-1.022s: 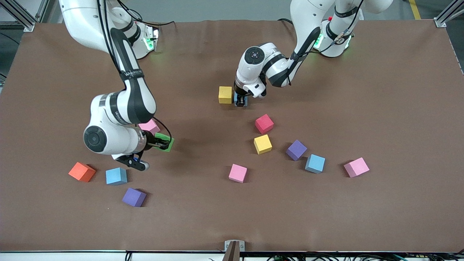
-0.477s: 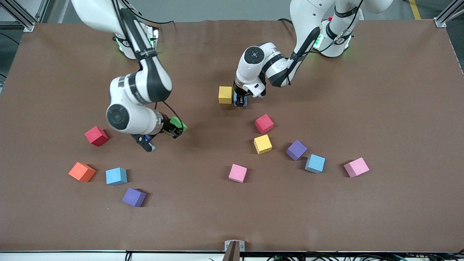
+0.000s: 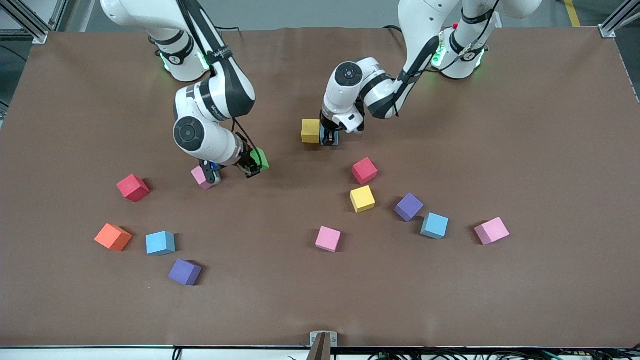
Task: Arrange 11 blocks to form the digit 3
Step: 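Carry the green cube toward yellow while the left gripper places cyan beside yellow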
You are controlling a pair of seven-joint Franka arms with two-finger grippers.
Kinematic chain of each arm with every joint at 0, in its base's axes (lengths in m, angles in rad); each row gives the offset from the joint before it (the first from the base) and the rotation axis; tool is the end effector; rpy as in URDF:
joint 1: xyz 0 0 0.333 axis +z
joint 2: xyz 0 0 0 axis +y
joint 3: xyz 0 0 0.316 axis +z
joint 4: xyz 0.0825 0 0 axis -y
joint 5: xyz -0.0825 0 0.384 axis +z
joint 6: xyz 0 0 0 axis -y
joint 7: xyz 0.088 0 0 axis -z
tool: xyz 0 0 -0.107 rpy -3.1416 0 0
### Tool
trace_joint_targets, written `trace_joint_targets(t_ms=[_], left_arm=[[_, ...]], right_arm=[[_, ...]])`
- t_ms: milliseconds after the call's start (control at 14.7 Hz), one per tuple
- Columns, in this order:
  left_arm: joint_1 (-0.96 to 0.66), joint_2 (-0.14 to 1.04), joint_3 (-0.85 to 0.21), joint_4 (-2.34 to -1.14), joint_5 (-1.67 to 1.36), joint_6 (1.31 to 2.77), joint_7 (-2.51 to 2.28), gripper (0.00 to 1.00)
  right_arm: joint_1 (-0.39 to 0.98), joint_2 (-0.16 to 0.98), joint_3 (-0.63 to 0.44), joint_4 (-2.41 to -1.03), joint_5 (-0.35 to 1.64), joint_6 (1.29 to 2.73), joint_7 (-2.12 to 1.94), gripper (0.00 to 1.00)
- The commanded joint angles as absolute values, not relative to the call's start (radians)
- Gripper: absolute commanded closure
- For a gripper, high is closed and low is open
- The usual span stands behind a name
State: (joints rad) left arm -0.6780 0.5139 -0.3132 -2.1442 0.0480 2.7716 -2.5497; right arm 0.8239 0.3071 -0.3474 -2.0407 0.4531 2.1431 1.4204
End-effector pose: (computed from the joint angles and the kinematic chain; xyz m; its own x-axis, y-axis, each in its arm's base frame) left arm 0.3166 -0.4885 0.1839 0.0044 0.9824 -0.1869 0.9995 -0.0100 -0.0290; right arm 0.4995 0.2832 0.2875 0.3129 -0.9161 -0.2507 -0.9187 -0.3589 0.1646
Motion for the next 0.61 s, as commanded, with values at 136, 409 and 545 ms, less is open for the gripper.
trace_joint_targets(t_ms=[136, 409, 545], left_arm=[[-0.689, 0.522, -0.305, -2.137, 0.069, 2.786, -2.577, 1.00], [-0.689, 0.523, -0.305, -2.135, 0.069, 2.787, -2.595, 1.00], [-0.690, 0.522, -0.305, -2.135, 0.069, 2.789, -2.597, 1.00]], right_arm=[[0.822, 0.216, -0.345, -2.161, 0.517, 2.239, 1.493, 0.79], [0.873, 0.213, -0.345, -2.216, 0.517, 2.301, 1.612, 0.79], [0.874, 0.189, -0.347, -2.252, 0.517, 2.321, 1.631, 0.77]])
